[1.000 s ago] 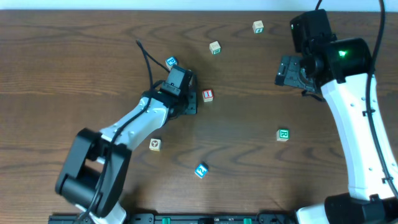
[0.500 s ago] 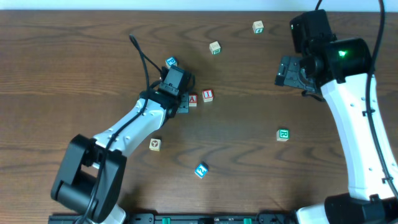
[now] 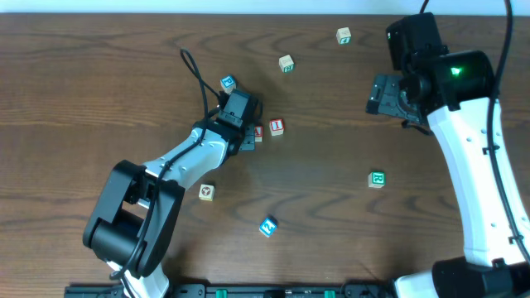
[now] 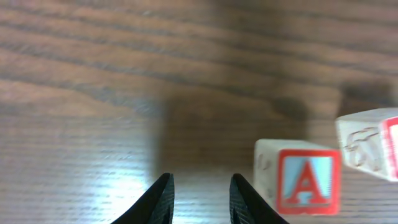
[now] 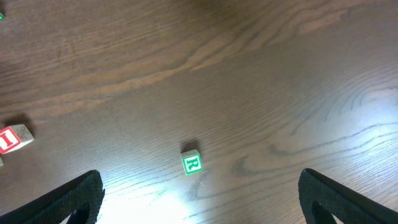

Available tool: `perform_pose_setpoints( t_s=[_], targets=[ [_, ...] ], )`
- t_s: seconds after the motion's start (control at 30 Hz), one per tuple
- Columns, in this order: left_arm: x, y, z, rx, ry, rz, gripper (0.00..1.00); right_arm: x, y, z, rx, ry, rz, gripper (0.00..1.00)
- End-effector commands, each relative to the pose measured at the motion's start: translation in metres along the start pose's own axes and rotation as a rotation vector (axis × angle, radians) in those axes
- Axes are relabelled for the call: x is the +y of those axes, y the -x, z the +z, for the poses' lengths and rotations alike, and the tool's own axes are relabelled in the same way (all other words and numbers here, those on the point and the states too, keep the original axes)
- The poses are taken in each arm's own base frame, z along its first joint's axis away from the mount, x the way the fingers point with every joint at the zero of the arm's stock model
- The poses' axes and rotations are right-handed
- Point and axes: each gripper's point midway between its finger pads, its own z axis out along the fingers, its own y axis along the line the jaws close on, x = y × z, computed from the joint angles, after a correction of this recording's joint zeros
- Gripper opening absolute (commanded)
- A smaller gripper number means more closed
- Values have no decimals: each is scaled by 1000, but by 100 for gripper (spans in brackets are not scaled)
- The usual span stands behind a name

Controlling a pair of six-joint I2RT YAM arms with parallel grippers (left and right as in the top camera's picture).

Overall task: Spell out Ai2
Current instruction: 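Push red A block closer to I block with left gripper fingers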

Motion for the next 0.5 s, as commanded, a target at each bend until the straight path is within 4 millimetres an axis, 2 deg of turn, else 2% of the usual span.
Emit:
perform_pose_setpoints(
  t_s=[0.0, 0.47],
  targets=[
    [-5, 0, 3, 6, -22, -21, 30, -3, 0, -3, -12, -8, -12, 99],
    [-16, -1, 3, 21, -81, -53, 30, -3, -1, -3, -10, -10, -13, 99]
  ],
)
